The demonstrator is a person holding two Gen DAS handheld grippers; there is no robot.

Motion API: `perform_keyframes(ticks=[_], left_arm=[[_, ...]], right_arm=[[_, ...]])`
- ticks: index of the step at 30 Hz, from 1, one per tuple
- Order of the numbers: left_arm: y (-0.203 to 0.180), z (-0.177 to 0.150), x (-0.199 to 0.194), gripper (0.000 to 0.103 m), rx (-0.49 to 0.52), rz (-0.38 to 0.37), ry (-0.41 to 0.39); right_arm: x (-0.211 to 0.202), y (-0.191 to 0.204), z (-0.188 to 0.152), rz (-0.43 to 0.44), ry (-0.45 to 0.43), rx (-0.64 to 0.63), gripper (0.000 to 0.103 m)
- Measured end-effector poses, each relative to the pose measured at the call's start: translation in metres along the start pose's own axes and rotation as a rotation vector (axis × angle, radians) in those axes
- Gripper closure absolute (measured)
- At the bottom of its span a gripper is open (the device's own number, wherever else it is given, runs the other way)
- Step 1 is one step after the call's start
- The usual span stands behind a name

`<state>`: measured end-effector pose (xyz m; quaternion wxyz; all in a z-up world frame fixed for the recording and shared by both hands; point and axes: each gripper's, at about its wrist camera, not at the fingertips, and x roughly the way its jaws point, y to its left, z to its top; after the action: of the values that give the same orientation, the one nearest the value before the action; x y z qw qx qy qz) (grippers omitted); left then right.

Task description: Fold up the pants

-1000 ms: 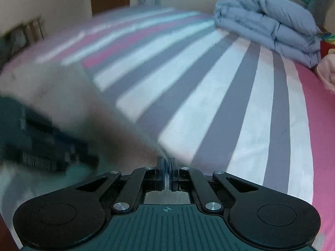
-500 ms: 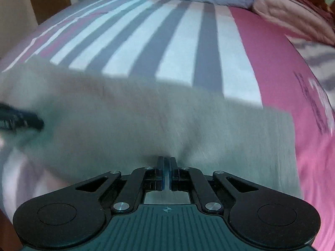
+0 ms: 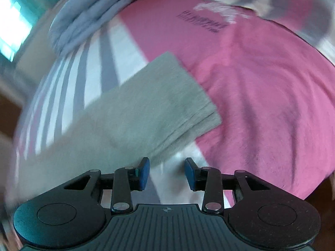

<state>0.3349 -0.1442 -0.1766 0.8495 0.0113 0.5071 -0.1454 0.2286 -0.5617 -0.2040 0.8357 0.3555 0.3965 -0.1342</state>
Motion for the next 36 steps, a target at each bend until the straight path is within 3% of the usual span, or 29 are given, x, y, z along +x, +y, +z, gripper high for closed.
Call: perform_keyframes(ticks=[6, 8, 9, 10, 13, 17, 21, 25, 29, 34, 35, 36], left_arm=[[0.021, -0.005, -0.007, 0.079, -0.047, 0.009, -0.01], [0.027, -0.006, -0.01, 0.079, -0.058, 0.012, -0.012], [0.03, -0.006, -0.012, 0.079, -0.067, 0.012, -0.014], [0.033, -0.006, -0.014, 0.079, -0.074, 0.012, -0.016], [0.045, -0.004, -0.018, 0.079, -0.097, 0.017, -0.024], [0.062, 0.0, -0.026, 0.079, -0.135, 0.015, -0.046], [0.085, 0.002, -0.036, 0.079, -0.174, 0.022, -0.07], [0.113, -0.002, -0.044, 0.079, -0.227, 0.036, -0.085], [0.141, -0.008, -0.051, 0.079, -0.276, 0.062, -0.09], [0.161, -0.012, -0.052, 0.079, -0.302, 0.073, -0.078], [0.163, -0.012, -0.052, 0.079, -0.306, 0.07, -0.073], [0.163, -0.012, -0.053, 0.078, -0.313, 0.06, -0.069]], right_arm=[[0.016, -0.028, 0.006, 0.091, -0.096, 0.34, 0.066], [0.016, -0.035, 0.004, 0.085, -0.152, 0.441, 0.085], [0.015, -0.031, 0.004, 0.074, -0.168, 0.431, 0.091], [0.01, -0.022, 0.006, 0.056, -0.192, 0.388, 0.092], [-0.014, 0.043, 0.009, 0.01, -0.316, 0.034, 0.093], [-0.037, 0.135, 0.002, 0.107, -0.38, -0.263, 0.093], [-0.043, 0.232, -0.036, 0.226, -0.391, -0.532, 0.093], [-0.03, 0.309, -0.098, 0.326, -0.336, -0.734, 0.093], [0.008, 0.351, -0.167, 0.377, -0.229, -0.856, 0.093], [0.075, 0.358, -0.226, 0.28, -0.013, -0.891, 0.092], [0.085, 0.359, -0.236, 0.244, 0.04, -0.911, 0.087], [0.088, 0.358, -0.239, 0.225, 0.072, -0.918, 0.072]])
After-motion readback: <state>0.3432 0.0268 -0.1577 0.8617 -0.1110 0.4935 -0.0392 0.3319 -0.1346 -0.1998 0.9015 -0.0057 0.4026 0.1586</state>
